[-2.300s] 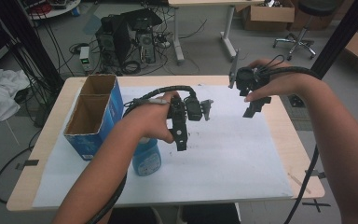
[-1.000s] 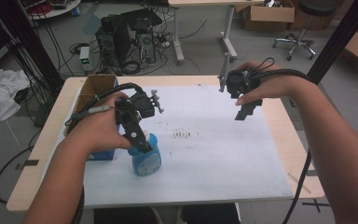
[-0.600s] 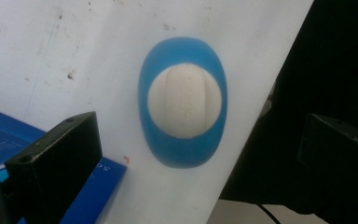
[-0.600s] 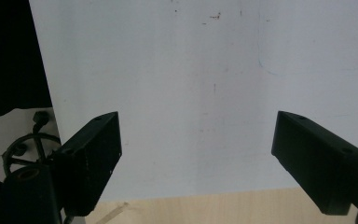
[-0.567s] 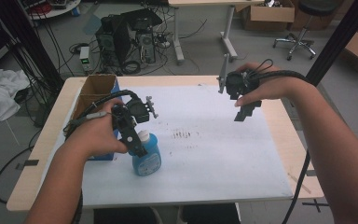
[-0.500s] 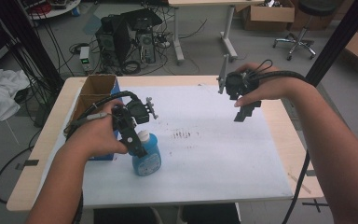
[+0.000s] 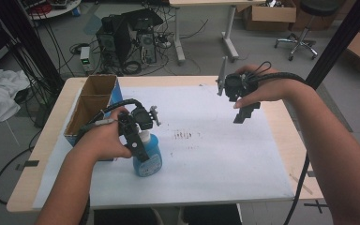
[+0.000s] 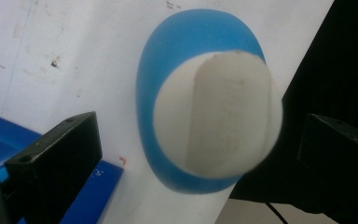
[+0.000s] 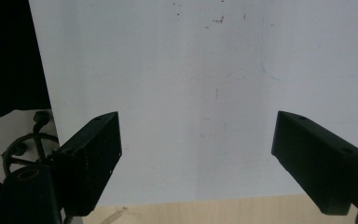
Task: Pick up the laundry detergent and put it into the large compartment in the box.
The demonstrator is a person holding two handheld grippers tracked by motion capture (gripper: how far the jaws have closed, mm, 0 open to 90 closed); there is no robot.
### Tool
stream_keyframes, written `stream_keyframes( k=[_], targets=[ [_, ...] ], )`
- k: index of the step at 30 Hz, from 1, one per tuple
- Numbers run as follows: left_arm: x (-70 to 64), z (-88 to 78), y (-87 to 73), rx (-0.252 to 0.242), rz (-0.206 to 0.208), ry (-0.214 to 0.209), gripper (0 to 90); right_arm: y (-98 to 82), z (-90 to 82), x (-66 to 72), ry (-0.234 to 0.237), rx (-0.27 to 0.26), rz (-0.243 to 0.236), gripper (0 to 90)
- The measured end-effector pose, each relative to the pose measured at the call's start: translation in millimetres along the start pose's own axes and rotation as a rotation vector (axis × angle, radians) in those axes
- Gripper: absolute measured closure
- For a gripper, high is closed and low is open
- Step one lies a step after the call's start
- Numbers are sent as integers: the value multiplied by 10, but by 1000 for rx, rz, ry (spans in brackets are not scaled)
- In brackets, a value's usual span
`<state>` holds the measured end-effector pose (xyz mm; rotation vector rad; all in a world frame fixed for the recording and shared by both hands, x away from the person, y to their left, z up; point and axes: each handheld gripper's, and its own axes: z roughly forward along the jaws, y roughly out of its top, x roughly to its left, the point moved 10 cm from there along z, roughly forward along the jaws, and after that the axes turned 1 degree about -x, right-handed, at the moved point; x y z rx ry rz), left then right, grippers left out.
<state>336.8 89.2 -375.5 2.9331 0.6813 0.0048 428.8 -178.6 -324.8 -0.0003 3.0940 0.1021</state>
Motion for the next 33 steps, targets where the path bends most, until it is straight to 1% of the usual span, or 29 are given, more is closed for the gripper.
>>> stream_keyframes(
  k=[5,10,12,15,19,20,26,27,29,33],
  targets=[
    [-2,59,10,8,2,-5,1,-3,7,-5,-1,-1,1,160],
    [4,99,27,11,4,8,1,-7,22,-6,0,1,0,160],
    [-3,106,30,10,1,6,1,-8,16,-7,-1,3,2,160],
    [-4,131,34,19,9,10,1,-6,1,-10,-2,-4,4,160],
    [1,156,35,21,5,15,1,-10,5,-12,-4,-2,6,160],
    [6,162,36,22,10,16,1,-10,7,-11,-4,-1,5,160],
    [10,190,60,32,15,37,1,6,9,-20,-3,-8,7,159],
    [14,189,62,35,21,36,1,9,13,-22,-2,-7,5,159],
    [13,200,78,27,16,34,1,17,21,-22,-1,-6,6,159],
    [18,227,81,32,19,37,1,34,26,-19,1,-7,0,160]
  ],
)
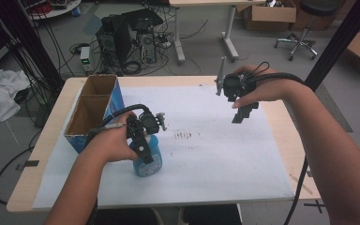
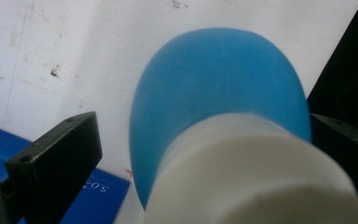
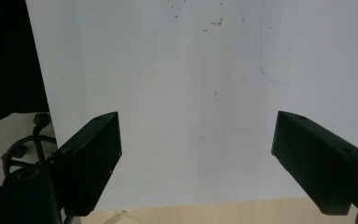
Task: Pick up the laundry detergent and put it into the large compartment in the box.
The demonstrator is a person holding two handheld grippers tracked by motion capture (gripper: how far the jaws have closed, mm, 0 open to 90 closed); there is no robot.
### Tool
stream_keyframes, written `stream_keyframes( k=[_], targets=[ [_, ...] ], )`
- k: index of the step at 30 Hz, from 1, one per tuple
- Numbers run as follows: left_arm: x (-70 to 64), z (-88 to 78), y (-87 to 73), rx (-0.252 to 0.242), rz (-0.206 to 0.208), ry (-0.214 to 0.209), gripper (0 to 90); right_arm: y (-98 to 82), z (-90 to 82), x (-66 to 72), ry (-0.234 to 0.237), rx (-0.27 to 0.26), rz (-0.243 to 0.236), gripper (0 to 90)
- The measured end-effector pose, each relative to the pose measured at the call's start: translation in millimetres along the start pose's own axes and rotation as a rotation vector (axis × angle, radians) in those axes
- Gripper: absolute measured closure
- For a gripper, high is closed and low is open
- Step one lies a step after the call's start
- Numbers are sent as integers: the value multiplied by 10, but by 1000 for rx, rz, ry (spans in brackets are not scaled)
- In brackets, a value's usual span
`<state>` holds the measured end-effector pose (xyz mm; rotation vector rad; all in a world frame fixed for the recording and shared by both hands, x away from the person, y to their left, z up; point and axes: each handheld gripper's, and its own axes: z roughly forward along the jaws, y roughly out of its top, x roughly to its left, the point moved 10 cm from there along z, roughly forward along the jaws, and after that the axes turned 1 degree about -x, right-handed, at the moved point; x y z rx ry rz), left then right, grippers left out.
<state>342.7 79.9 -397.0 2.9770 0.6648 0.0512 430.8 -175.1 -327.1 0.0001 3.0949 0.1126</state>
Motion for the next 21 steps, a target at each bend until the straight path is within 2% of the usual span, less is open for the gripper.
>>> stream_keyframes(
  k=[7,17,18,21],
  targets=[
    [4,18,7,-1,6,2,23,-15,1,-4,1,1,7,160],
    [3,12,8,0,13,8,130,-3,16,-6,4,2,5,159],
    [12,10,5,5,24,10,142,-2,18,-7,5,2,4,159],
    [6,13,5,1,14,11,157,5,27,-5,6,2,7,160]
  ],
)
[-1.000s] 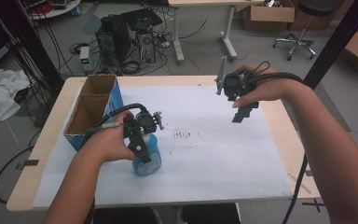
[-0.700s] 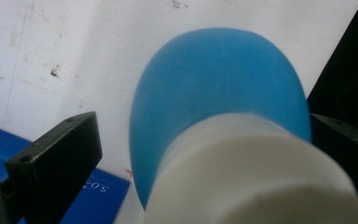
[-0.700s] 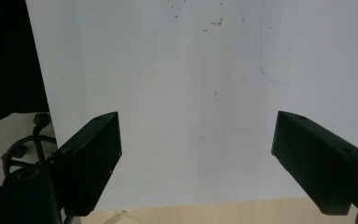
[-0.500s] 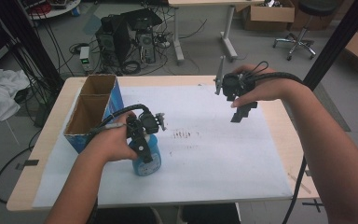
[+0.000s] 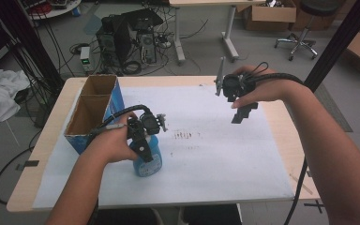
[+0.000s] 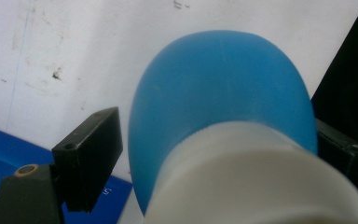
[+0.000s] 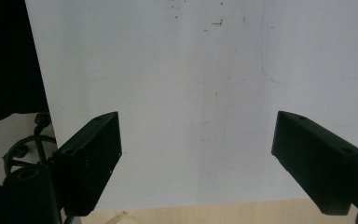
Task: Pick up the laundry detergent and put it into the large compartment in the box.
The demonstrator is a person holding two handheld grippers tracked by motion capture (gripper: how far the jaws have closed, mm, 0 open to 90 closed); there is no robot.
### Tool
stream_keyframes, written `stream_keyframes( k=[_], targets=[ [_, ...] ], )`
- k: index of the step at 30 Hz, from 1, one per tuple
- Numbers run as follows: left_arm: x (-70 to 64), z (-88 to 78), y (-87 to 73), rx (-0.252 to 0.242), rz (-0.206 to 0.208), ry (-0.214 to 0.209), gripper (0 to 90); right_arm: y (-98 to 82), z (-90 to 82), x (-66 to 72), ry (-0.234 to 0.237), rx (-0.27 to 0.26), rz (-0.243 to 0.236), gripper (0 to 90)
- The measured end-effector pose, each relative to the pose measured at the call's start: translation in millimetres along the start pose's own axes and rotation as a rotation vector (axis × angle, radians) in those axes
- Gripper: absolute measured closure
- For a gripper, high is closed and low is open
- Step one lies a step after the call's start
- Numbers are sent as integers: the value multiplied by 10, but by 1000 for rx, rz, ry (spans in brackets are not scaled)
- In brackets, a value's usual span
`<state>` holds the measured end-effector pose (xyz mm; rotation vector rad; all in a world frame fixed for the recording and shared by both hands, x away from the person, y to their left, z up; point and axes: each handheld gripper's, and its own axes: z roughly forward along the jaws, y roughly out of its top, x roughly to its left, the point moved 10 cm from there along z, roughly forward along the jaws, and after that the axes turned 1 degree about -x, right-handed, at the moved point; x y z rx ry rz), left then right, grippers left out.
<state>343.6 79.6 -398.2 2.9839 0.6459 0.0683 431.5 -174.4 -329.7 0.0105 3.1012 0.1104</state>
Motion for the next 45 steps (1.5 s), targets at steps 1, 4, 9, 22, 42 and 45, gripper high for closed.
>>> stream_keyframes(
  k=[1,4,9,22,42,45],
  targets=[
    [1,1,-2,0,1,3,158,1,1,-1,0,1,-1,160],
    [2,2,-4,0,-2,8,163,8,0,0,1,1,-3,160],
    [4,3,-10,0,-5,13,192,12,0,3,1,1,-2,160],
    [-1,-17,12,-10,-6,15,261,4,-5,5,-1,-2,-1,160],
    [-29,10,15,-17,-25,-8,398,1,33,-11,5,-1,3,160],
    [-36,9,18,-17,-30,-3,400,6,37,-12,5,-1,2,159]
  ],
)
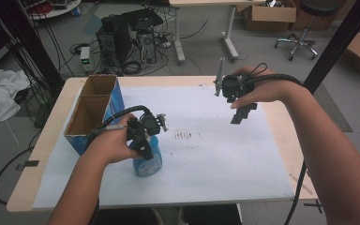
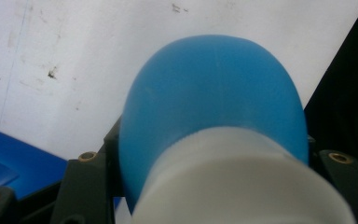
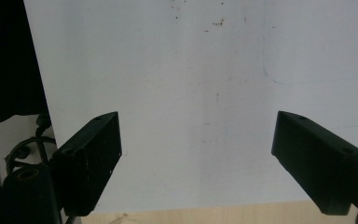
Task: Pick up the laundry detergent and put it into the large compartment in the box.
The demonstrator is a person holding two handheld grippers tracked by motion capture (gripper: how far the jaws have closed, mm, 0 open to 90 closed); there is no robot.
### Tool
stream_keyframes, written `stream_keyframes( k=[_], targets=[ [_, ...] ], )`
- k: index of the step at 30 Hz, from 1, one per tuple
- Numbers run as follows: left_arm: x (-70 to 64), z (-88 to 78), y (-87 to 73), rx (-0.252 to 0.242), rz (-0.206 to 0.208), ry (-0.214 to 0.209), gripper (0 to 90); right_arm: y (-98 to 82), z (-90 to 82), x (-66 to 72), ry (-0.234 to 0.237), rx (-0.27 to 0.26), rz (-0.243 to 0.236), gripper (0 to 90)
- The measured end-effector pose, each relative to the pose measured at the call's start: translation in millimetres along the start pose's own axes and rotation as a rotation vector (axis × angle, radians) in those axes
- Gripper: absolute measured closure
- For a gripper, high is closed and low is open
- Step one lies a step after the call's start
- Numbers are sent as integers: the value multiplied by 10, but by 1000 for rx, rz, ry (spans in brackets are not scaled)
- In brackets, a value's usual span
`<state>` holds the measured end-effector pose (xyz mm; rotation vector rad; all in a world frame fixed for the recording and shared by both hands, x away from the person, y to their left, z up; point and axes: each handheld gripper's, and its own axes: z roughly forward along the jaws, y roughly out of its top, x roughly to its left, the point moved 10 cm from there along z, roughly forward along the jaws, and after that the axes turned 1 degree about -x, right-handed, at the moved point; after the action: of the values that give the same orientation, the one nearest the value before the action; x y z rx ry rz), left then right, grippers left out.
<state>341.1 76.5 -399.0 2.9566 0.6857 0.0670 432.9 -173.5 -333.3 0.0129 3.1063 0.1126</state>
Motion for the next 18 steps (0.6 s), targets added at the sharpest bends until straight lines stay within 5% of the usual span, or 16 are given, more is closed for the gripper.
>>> stream_keyframes(
  k=[10,18],
  targets=[
    [13,-28,-1,-1,-40,-4,405,-11,-8,8,-1,2,3,159],
    [-5,-267,23,-4,-77,-14,405,-15,-16,27,-1,2,4,159]
  ],
)
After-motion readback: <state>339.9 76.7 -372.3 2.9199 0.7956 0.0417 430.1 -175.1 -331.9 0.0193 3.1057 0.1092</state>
